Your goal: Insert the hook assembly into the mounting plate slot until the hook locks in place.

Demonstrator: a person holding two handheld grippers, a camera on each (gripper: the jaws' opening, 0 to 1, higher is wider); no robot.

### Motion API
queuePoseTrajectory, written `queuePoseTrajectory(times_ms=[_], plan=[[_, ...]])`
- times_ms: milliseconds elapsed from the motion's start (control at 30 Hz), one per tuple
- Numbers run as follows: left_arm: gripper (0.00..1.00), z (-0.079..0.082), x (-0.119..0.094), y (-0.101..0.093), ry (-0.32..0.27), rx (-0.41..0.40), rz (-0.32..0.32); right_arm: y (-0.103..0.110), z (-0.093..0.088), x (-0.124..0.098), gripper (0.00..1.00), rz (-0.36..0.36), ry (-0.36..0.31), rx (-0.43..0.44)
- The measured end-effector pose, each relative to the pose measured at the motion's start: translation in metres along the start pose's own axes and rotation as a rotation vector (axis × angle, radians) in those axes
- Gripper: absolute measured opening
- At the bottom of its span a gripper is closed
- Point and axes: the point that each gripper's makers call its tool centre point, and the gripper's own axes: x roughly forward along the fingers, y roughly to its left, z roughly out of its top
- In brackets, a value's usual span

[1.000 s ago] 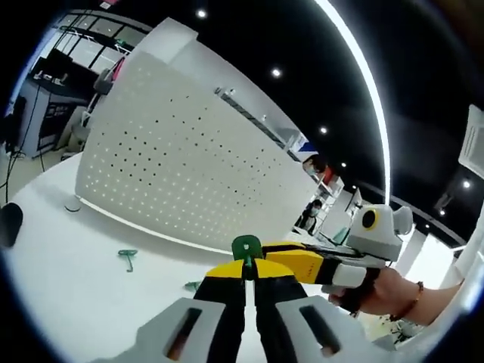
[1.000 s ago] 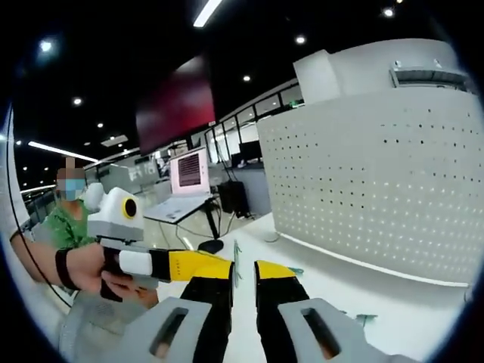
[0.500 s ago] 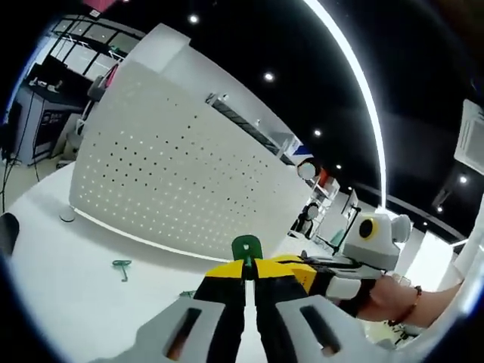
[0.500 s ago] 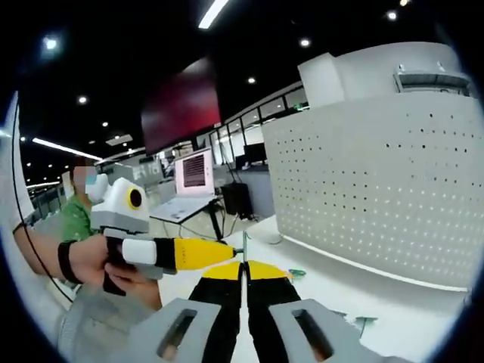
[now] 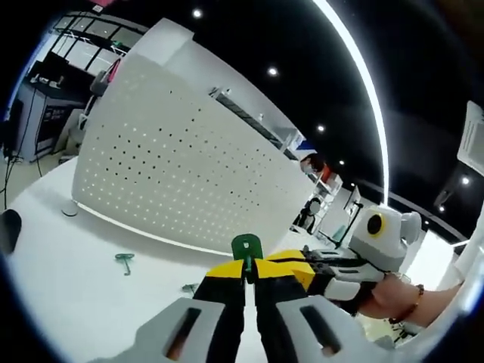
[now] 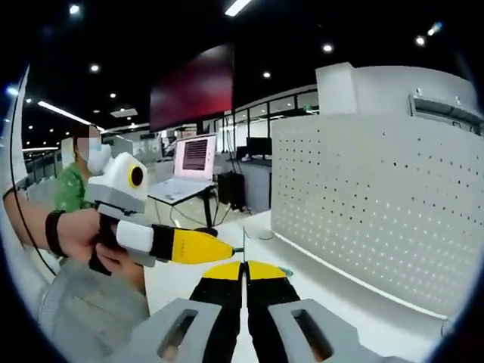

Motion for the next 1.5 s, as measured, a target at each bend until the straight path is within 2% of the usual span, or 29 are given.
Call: queuePoseTrajectory(times_ms=[100,267,467,600,700,800,900,1067,1267,1367,1500], plan=[[0.02,0.0,0.002,0.001,-0.007,0.0,0.002,-0.002,0.0,-0.001,0.0,-0.012,0.001,0.013],[0.02,0.001,0.007,-0.004,-0.014,0.016,-0.007,-0.005,-0.002,-0.004,0.08,-0.028,-0.006,0.019],[0.02,0.004,0.013,-0.001,-0.009,0.064,0.01,-0.012,-0.003,-0.014,0.1,-0.066,-0.023,0.036],[0.03,0.009,0.016,0.0,-0.026,0.102,0.023,-0.017,-0.002,-0.021,0.14,-0.091,-0.031,0.046],[0.03,0.011,0.019,0.003,-0.024,0.122,0.032,-0.021,-0.001,-0.027,0.2,-0.116,-0.036,0.048],[0.03,0.018,0.02,0.006,-0.033,0.15,0.046,-0.023,0.0,-0.031,0.28,-0.133,-0.038,0.04],[0.03,0.024,0.02,0.007,-0.043,0.199,0.066,-0.029,0.0,-0.035,0.26,-0.165,-0.046,0.033],[0.03,0.029,0.024,0.008,-0.051,0.234,0.08,-0.029,0.0,-0.042,0.28,-0.169,-0.048,0.042],[0.03,0.039,0.031,0.011,-0.058,0.285,0.11,-0.025,-0.01,-0.046,0.32,-0.168,-0.025,0.046],[0.03,0.047,0.034,0.013,-0.067,0.296,0.121,-0.028,-0.01,-0.049,0.37,-0.188,-0.036,0.054],[0.03,0.051,0.04,0.017,-0.05,0.322,0.135,-0.031,-0.009,-0.054,0.46,-0.215,-0.049,0.051]])
